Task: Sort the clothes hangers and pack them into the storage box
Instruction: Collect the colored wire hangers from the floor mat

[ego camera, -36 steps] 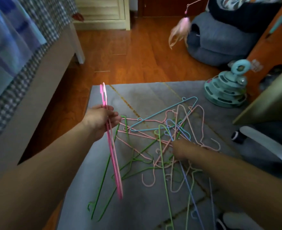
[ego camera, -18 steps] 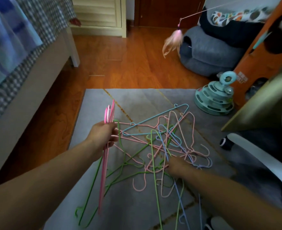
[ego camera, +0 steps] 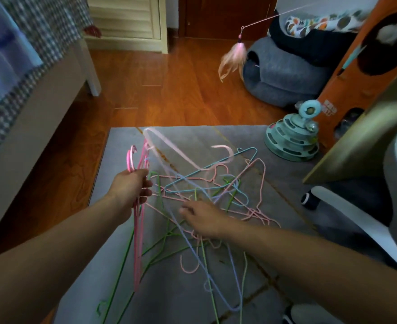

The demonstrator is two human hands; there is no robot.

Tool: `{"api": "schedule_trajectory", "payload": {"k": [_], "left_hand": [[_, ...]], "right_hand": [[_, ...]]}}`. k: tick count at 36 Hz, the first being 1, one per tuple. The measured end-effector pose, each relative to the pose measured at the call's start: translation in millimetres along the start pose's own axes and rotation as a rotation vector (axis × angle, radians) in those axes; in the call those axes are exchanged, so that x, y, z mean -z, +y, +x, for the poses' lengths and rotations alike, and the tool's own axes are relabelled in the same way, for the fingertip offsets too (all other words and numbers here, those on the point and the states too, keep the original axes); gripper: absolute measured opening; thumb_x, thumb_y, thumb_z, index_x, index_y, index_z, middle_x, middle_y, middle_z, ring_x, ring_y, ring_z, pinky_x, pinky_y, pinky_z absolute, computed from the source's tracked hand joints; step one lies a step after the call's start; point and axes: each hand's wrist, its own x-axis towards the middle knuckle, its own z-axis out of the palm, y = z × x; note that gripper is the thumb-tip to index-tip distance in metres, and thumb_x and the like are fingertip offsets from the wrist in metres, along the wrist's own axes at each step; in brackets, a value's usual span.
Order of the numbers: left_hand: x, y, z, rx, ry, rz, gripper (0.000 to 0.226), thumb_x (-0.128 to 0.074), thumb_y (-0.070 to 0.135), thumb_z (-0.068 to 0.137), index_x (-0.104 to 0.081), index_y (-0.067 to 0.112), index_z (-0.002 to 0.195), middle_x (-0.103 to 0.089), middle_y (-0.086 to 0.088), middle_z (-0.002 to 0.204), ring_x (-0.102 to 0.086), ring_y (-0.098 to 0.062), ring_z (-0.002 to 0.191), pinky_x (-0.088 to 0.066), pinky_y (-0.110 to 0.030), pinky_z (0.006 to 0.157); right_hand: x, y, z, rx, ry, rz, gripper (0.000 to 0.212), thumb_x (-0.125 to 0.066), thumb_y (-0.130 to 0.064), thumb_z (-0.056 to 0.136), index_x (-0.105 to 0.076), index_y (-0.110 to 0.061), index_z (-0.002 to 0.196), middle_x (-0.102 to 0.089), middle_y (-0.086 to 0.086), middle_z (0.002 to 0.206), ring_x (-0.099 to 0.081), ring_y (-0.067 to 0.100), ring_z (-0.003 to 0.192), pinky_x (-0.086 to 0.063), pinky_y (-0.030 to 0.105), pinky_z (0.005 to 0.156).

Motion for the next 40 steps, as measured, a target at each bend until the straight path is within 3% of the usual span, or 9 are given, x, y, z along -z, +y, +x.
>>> {"api": "schedule_trajectory", "payload": {"k": [8, 10, 14, 19, 23, 27, 31, 34, 40], "left_hand": [[28.8, -18.0, 9.9, 0.152, 0.072, -0.075, 0.012, -0.055, 0.019, 0.101, -0.052, 0.013, 0.091, -0.051, -0.009, 0.072, -0.049, -0.021, 0.056, -0.047, -0.031, 0.055], [34.8, -18.9, 11.9, 0.162, 0.101, -0.078, 0.010, -0.055, 0.017, 0.100, -0.053, 0.013, 0.091, -0.051, -0.009, 0.071, -0.049, -0.021, 0.055, -0.048, -0.029, 0.053], [47.7, -19.6, 14.6, 0.148, 0.134, -0.049, 0.009, -0.055, 0.020, 0.101, -0.054, 0.011, 0.100, -0.054, -0.010, 0.075, -0.053, -0.021, 0.057, -0.046, -0.026, 0.051], [60.1, -12.3, 16.9, 0.107, 0.190, -0.045, 0.010, -0.055, 0.018, 0.101, -0.053, 0.009, 0.096, -0.053, -0.011, 0.076, -0.051, -0.020, 0.057, -0.040, -0.027, 0.051], [67.7, -10.0, 17.9, 0.068, 0.240, -0.053, 0.020, -0.053, 0.018, 0.102, -0.055, 0.006, 0.119, -0.054, -0.010, 0.079, -0.051, -0.020, 0.058, -0.039, -0.029, 0.052], [70.3, -8.1, 17.2, 0.068, 0.274, -0.055, 0.029, -0.053, 0.018, 0.102, -0.054, 0.002, 0.126, -0.056, -0.011, 0.083, -0.053, -0.021, 0.061, -0.042, -0.030, 0.053], [70.6, -7.5, 15.5, 0.082, 0.274, -0.075, 0.034, -0.054, 0.020, 0.102, -0.053, 0.002, 0.130, -0.058, -0.011, 0.085, -0.056, -0.021, 0.063, -0.044, -0.031, 0.053], [70.3, -6.7, 11.5, 0.074, 0.269, -0.091, 0.030, -0.055, 0.021, 0.101, -0.054, 0.003, 0.125, -0.059, -0.011, 0.085, -0.057, -0.021, 0.063, -0.044, -0.029, 0.053], [78.8, -0.5, 4.3, 0.049, 0.239, -0.128, 0.010, -0.055, 0.018, 0.099, -0.058, 0.008, 0.099, -0.059, -0.010, 0.078, -0.055, -0.020, 0.058, -0.042, -0.028, 0.052]], "right_hand": [[7.5, 47.7, 9.2, -0.297, 0.270, -0.153, 0.022, -0.049, -0.028, 0.092, -0.063, -0.011, 0.088, -0.069, 0.017, 0.098, -0.065, 0.037, 0.094, -0.049, 0.037, 0.074], [0.6, 54.9, 8.8, -0.351, 0.180, -0.094, 0.020, -0.055, -0.030, 0.088, -0.062, -0.015, 0.099, -0.066, 0.015, 0.108, -0.063, 0.035, 0.101, -0.049, 0.037, 0.081], [-20.3, 71.2, 9.3, -0.408, -0.118, -0.086, 0.054, -0.065, -0.035, 0.076, -0.060, -0.017, 0.126, -0.065, 0.014, 0.124, -0.063, 0.034, 0.113, -0.053, 0.033, 0.091], [-32.5, 82.9, 10.0, -0.388, -0.080, -0.163, 0.052, -0.059, -0.018, 0.083, -0.053, -0.027, 0.134, -0.067, 0.012, 0.124, -0.065, 0.032, 0.112, -0.053, 0.034, 0.090], [-25.5, 75.2, 12.7, -0.387, -0.064, -0.153, 0.026, -0.053, -0.016, 0.094, -0.064, -0.010, 0.116, -0.068, 0.018, 0.118, -0.065, 0.034, 0.111, -0.051, 0.033, 0.087], [-21.3, 68.4, 16.3, -0.446, -0.077, -0.097, 0.027, -0.048, -0.016, 0.096, -0.065, -0.002, 0.112, -0.066, 0.023, 0.119, -0.064, 0.035, 0.112, -0.051, 0.032, 0.086], [-27.9, 62.0, 10.1, -0.431, -0.061, -0.076, 0.039, -0.052, -0.035, 0.086, -0.063, -0.014, 0.116, -0.067, 0.016, 0.120, -0.064, 0.032, 0.111, -0.051, 0.032, 0.087], [-38.6, 53.2, 9.1, -0.434, -0.006, -0.094, 0.041, -0.052, -0.048, 0.086, -0.066, -0.015, 0.107, -0.069, 0.012, 0.114, -0.066, 0.031, 0.106, -0.052, 0.034, 0.085], [-48.2, 30.1, 17.5, -0.489, 0.024, -0.139, 0.028, -0.059, -0.026, 0.090, -0.070, -0.006, 0.106, -0.070, 0.017, 0.114, -0.067, 0.033, 0.108, -0.053, 0.034, 0.085]]}}
